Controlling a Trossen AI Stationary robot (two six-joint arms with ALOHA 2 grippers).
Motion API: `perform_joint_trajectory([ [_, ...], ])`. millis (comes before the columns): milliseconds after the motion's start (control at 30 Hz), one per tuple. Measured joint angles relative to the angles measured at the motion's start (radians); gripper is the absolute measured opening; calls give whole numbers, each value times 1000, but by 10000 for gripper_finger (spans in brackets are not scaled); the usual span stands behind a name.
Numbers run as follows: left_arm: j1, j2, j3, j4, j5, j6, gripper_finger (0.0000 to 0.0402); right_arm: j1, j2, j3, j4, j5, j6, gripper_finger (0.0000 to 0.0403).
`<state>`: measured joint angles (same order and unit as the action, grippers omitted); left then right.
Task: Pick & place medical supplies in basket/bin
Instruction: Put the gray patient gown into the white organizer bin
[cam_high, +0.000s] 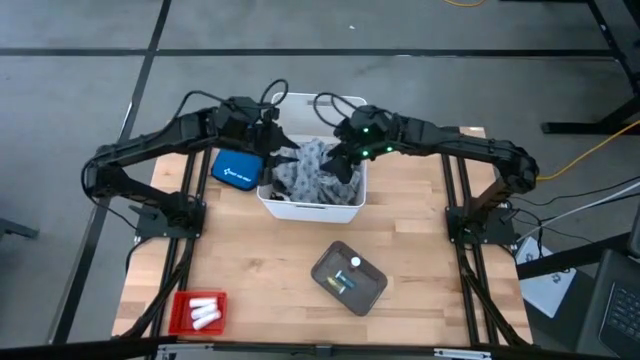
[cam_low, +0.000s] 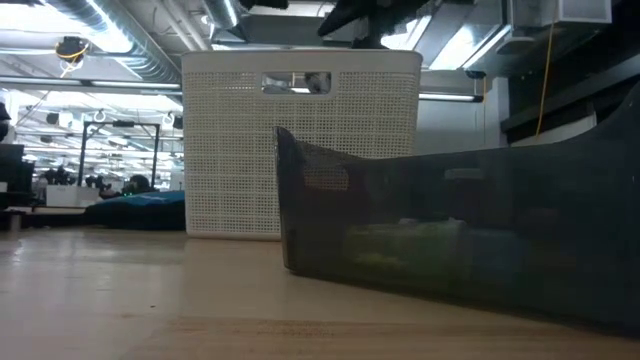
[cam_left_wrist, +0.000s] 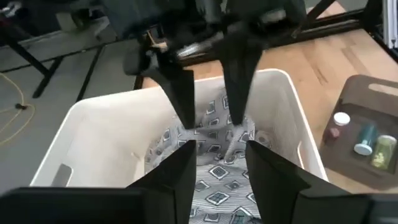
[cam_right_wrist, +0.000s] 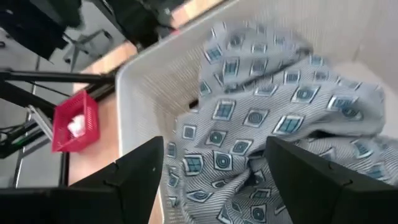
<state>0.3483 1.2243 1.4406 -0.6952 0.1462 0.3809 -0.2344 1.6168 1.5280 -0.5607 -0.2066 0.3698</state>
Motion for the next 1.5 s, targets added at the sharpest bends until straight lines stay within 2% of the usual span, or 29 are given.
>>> perform_joint_trajectory([
  [133,0,2,-41,20,21,-14,130,9,44,0,-4,-7,9,283],
  [400,-16,19,-157,60,49,-12,125,50,53,0,11,-100,5,283],
  [567,20,53,-238,121,46,-17,123,44,132,0,-11,-109,35,278],
  [700,69,115,-260,148,14,-29,123,0,194,0,-62,-79,82,263],
  [800,94,180,-261,148,10,-30,121,-34,235,0,-100,-100,102,249],
  [1100,133,343,-261,184,-46,-11,120,-60,270,0,-158,-48,95,234],
  [1267,134,327,-259,196,-81,-7,120,-53,267,0,-151,-56,77,238],
  [1500,112,177,-225,191,-50,-11,120,-22,198,30,-130,-62,64,247],
])
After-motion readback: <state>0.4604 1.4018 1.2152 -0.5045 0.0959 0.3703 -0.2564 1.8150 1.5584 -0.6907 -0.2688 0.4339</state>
